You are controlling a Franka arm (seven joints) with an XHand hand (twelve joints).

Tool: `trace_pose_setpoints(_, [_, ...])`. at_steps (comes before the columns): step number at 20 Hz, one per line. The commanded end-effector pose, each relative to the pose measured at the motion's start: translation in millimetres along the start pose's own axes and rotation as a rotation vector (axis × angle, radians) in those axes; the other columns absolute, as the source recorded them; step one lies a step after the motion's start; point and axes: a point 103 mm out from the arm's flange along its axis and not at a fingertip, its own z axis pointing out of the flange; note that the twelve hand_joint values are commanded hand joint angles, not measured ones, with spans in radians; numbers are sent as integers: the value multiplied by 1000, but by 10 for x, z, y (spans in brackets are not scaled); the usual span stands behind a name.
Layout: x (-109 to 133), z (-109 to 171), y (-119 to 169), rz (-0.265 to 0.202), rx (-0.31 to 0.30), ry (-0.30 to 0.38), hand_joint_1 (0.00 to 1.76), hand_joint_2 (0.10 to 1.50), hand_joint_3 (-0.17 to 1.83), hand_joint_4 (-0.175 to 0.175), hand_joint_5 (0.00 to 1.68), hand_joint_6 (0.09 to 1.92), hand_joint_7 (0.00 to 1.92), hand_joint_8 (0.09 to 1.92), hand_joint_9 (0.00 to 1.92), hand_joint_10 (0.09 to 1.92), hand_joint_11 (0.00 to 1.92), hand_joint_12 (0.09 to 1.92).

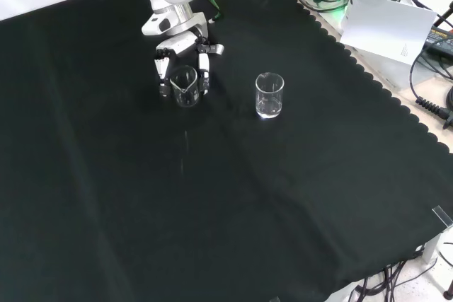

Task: Place the beaker back on the table.

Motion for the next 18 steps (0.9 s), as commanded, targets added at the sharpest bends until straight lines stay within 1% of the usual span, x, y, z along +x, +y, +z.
trace_pose_setpoints(1, [-49, 16, -22, 8, -6, 1, 1305, 1064, -175, -175, 1277, 504, 1328, 481, 1687, 87, 1373, 601])
trace_pose_setpoints(3, [-63, 22, -43, 5, 3, 11, 1300, 1065, -147, -175, 1234, 577, 1283, 556, 1661, 87, 1361, 626])
trace_pose_setpoints(5, [-70, 23, -63, 3, 12, 12, 1194, 1077, -95, -86, 1152, 726, 1242, 609, 1564, 87, 1280, 731])
trace_pose_setpoints(6, [-66, 23, -68, 0, 24, 2, 1145, 1082, -68, -20, 1108, 799, 1176, 633, 1499, 87, 1172, 816])
trace_pose_setpoints(7, [-62, 23, -73, -2, 38, -4, 1106, 1056, -76, -2, 1005, 817, 1084, 660, 1421, 87, 1026, 926])
trace_pose_setpoints(10, [-42, 8, -101, -7, 67, -33, 1015, 1020, -159, 2, 796, 824, 828, 733, 1196, 87, 653, 1189])
trace_pose_setpoints(12, [-26, -6, -134, -1, 76, -37, 973, 991, -172, -9, 677, 831, 703, 745, 1081, 87, 482, 1283])
trace_pose_setpoints(15, [-5, -21, -182, 9, 90, -45, 940, 955, -175, -26, 535, 809, 621, 749, 1000, 87, 376, 1323])
trace_pose_setpoints(18, [21, -59, -220, 17, 96, -52, 928, 943, -175, -32, 478, 789, 589, 752, 970, 87, 332, 1341])
